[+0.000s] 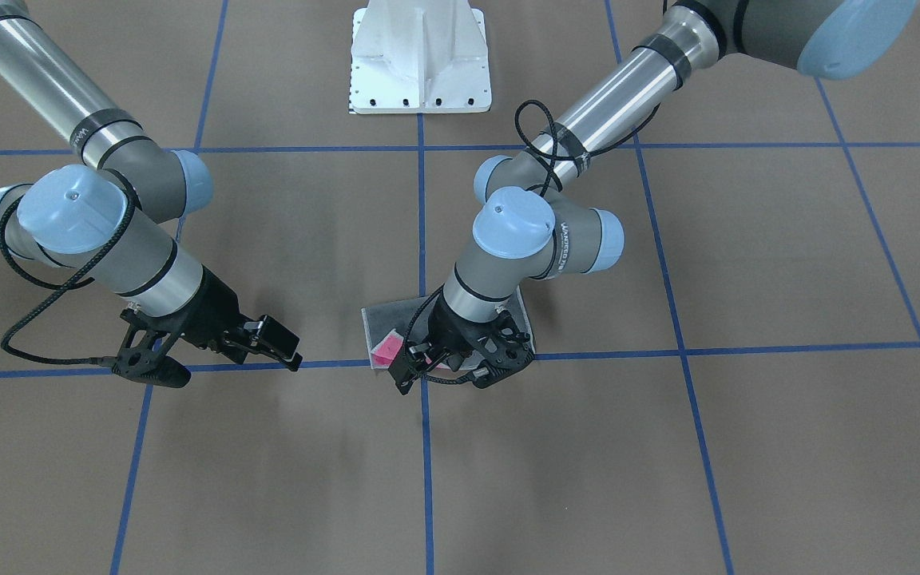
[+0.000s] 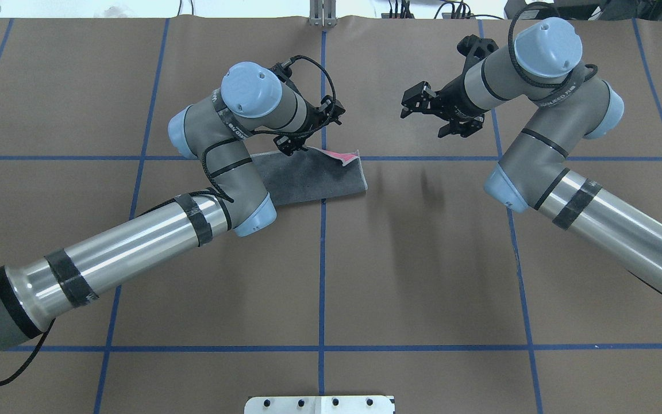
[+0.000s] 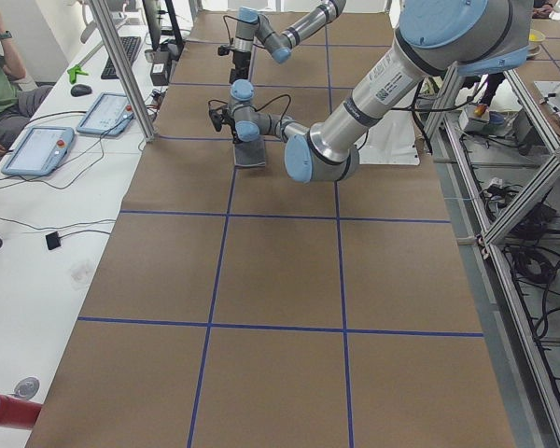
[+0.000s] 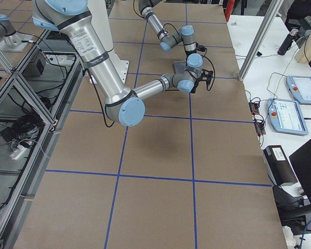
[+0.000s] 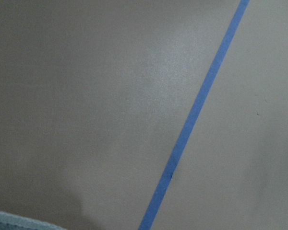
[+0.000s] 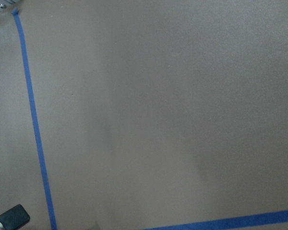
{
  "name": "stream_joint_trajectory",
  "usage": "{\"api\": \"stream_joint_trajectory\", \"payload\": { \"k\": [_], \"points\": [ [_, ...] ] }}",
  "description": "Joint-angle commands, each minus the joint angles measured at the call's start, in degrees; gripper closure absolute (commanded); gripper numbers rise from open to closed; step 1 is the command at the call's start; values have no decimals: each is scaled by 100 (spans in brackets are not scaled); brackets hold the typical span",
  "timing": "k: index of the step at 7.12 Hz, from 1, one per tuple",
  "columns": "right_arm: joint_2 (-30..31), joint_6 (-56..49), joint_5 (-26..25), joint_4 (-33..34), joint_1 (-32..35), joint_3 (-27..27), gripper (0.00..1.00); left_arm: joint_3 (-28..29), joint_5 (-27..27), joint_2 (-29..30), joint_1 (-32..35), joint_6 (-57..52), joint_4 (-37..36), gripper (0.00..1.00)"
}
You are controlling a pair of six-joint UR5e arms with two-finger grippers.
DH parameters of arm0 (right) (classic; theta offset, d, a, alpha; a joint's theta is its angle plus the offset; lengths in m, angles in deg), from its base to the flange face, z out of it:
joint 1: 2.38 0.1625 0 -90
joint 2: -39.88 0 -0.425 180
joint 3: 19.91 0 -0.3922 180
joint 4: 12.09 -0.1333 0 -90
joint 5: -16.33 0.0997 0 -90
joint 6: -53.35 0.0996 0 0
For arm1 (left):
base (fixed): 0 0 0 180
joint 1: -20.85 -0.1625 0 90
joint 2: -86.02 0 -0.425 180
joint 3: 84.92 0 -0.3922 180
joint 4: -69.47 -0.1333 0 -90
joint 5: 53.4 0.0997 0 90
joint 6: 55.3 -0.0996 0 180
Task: Fold towel twice with both arms
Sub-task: 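Press the left gripper along the folded towel edge, then raise the left gripper away from the folded towel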
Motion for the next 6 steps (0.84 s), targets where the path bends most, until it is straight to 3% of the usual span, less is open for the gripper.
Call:
{"api": "stream_joint_trajectory", "payload": {
  "k": [1, 6],
  "points": [
    [9, -1, 70, 9, 63, -6, 0, 115, 0, 140, -24, 12, 27, 0],
    [27, 7, 157, 9, 81, -6, 0, 731, 158, 553, -68, 12, 387, 0]
  ]
}}
